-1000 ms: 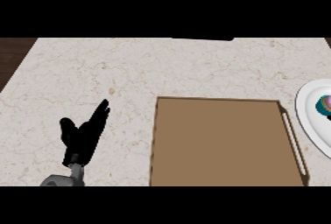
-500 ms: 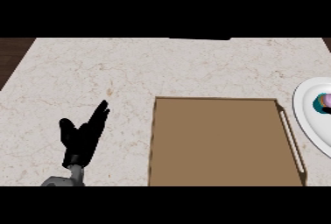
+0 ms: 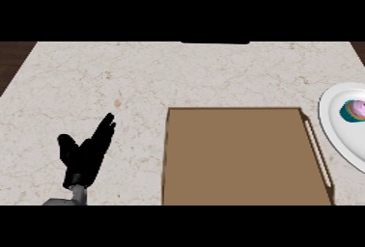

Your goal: Pick the cupcake from the tray and place it in the plate

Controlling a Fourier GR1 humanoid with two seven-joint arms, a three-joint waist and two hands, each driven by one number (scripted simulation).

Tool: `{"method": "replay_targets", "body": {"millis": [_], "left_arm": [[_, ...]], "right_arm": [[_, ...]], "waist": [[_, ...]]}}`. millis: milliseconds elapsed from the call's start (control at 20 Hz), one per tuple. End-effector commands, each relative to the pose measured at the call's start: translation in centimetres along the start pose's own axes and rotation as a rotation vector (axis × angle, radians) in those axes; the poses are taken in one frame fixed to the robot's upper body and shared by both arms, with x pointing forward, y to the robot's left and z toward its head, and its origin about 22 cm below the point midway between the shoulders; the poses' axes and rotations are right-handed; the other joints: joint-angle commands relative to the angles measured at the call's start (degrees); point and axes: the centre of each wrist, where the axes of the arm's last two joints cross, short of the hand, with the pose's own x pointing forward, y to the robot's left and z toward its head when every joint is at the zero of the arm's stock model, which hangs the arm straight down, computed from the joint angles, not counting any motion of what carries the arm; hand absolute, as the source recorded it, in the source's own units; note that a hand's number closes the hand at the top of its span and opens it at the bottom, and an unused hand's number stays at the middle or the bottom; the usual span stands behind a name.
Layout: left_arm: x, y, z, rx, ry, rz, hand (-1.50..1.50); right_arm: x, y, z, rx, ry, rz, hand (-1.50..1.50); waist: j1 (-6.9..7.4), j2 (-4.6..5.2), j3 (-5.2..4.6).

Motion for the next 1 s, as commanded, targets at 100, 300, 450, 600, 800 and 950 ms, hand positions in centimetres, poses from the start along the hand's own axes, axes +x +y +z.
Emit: {"method": "replay_targets", "body": {"millis": [100,300,450,600,800,950], "left_arm": [[-2.2,-1.2,0.7,0.003,0.066,0.011,0.0],[-1.3,0.4,0.7,0.014,0.056,0.001,0.0],[-1.5,0.0,0.8,0.02,0.059,0.016,0.0],[-1.5,0.1,-0.1,0.038,0.05,0.007,0.0],[-2.4,-0.7,0.7,0.031,0.058,0.028,0.0],[-2.8,0.4,0.8,0.03,0.064,-0.001,0.0]], "right_arm": [[-0.1,-3.8,3.1,0.137,-0.002,-0.077,-1.5],[0.7,-6.4,4.5,0.183,0.004,-0.077,-1.5],[-0.8,-6.8,7.3,0.227,0.006,-0.011,-1.5],[-0.1,-7.7,7.4,0.246,0.018,0.037,-1.5],[-0.8,-8.0,8.9,0.247,0.021,0.059,-1.5],[-1.5,-8.1,10.2,0.247,0.024,0.086,-1.5]], "waist": [[-0.8,0.09,-0.2],[-1.01,0.0,-0.11],[-1.93,-0.2,-0.12],[-1.9,-0.06,-0.14],[-1.84,-0.26,-0.16],[-1.98,-0.28,-0.16]]}}
